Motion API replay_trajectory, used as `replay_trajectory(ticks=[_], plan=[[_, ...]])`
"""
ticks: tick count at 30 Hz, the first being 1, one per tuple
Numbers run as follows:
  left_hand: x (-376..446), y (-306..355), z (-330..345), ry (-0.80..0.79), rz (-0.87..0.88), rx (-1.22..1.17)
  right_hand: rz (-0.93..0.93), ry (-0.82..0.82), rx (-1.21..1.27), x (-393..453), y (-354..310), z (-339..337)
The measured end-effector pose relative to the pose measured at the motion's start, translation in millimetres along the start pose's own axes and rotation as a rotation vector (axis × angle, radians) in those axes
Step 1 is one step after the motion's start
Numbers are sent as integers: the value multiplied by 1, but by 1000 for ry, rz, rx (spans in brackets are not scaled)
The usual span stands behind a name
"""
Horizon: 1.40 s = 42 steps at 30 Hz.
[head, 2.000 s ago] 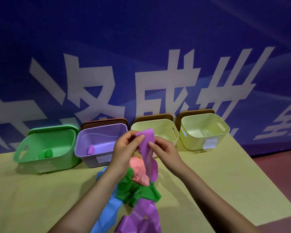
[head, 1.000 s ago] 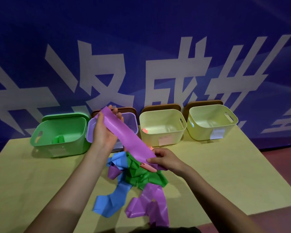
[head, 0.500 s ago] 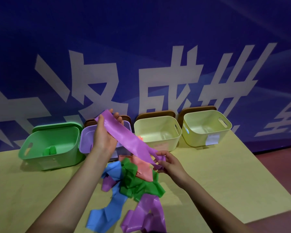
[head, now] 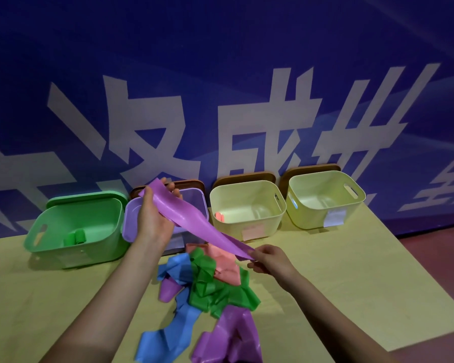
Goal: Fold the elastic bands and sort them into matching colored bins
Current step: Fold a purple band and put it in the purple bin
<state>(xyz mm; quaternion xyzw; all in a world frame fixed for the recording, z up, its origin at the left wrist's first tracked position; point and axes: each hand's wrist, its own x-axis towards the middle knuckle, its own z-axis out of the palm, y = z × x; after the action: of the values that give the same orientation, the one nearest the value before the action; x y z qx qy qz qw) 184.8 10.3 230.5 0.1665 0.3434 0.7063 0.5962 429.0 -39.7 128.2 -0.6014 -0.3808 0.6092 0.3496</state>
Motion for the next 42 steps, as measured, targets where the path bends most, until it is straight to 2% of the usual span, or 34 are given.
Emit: replay_trajectory(ticks=[2, 5, 8, 15, 22, 31, 36, 39, 42], plan=[[4, 0, -6, 31, -10, 13, 77, -81, 99, 0, -1, 1], [13, 3, -18, 91, -36, -35, 175, -220, 461, -1, -7, 3], [22, 5, -28, 123, -78, -119, 279, -231, 779, 1, -13, 4], [37, 3, -33, 82, -55, -156, 270, -263, 1134, 11, -20, 16], [36, 3, -26, 38, -63, -157, 288, -195, 1005, 8, -21, 24], [24, 3, 1, -25, -66, -170, 205, -300, 842, 7, -14, 22], [25, 7, 2, -35, -69, -182, 182, -294, 802, 5, -14, 17], [23, 6, 2, -23, -68, -181, 207, -319, 838, 2, -18, 15], [23, 5, 0, -29, -74, -186, 303, -297, 724, -2, -20, 16]])
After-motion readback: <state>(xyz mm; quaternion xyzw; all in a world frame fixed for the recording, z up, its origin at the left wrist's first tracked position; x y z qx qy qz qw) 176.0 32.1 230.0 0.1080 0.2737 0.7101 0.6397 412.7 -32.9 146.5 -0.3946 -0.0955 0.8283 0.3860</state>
